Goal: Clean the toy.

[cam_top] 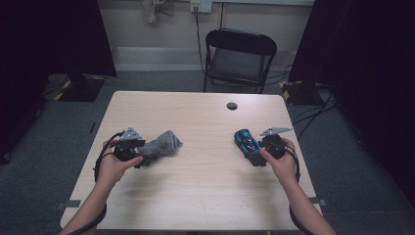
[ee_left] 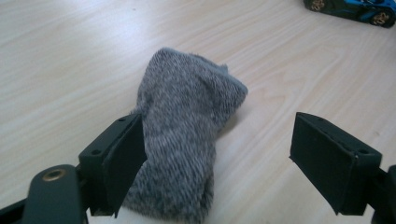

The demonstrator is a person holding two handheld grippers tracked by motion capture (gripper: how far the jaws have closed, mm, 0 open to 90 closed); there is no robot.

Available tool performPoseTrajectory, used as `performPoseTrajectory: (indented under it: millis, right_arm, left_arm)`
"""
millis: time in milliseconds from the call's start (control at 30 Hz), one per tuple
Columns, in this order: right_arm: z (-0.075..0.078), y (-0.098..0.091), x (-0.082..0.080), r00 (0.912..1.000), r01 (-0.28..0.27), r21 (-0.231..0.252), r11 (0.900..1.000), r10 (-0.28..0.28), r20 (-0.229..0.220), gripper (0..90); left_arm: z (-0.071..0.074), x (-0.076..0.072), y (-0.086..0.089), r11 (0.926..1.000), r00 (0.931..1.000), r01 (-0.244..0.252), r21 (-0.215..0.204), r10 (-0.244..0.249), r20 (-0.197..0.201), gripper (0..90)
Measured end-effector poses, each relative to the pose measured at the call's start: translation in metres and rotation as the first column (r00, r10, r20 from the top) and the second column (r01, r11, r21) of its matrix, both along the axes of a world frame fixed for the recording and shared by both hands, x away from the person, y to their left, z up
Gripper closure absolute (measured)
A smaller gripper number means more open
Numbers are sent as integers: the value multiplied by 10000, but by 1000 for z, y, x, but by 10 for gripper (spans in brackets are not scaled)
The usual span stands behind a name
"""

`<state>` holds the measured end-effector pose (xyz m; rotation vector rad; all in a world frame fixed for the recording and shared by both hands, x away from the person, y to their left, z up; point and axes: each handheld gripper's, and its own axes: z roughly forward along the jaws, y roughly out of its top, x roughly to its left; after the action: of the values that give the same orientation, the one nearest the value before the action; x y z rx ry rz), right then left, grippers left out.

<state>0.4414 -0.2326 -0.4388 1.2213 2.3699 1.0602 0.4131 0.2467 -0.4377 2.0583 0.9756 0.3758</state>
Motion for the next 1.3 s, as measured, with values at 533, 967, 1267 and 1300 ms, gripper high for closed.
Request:
performPoseTrajectory:
  millis: [533,967,1267,1300]
  right_arm:
    - [-18,-16,-34,9999,-57,52,10000,58,-116,170]
    - [-36,-31,-57,9993,-48,-122,9999,44,-363,171]
    - [-45,-33,-65,9991,-159,-341,9993,145,-388,172]
    - [-46,-33,-66,9992,-172,-377,9991,158,-377,172]
  left_arm:
    - [-23,-37,29,9999,9998,2,-104,-4,-185,168]
    - [-39,-56,32,9984,9981,550,123,-547,-298,171]
    - [-48,-60,32,9969,9968,749,242,-742,-284,170]
    - [-49,-60,32,9964,9967,784,322,-777,-223,170]
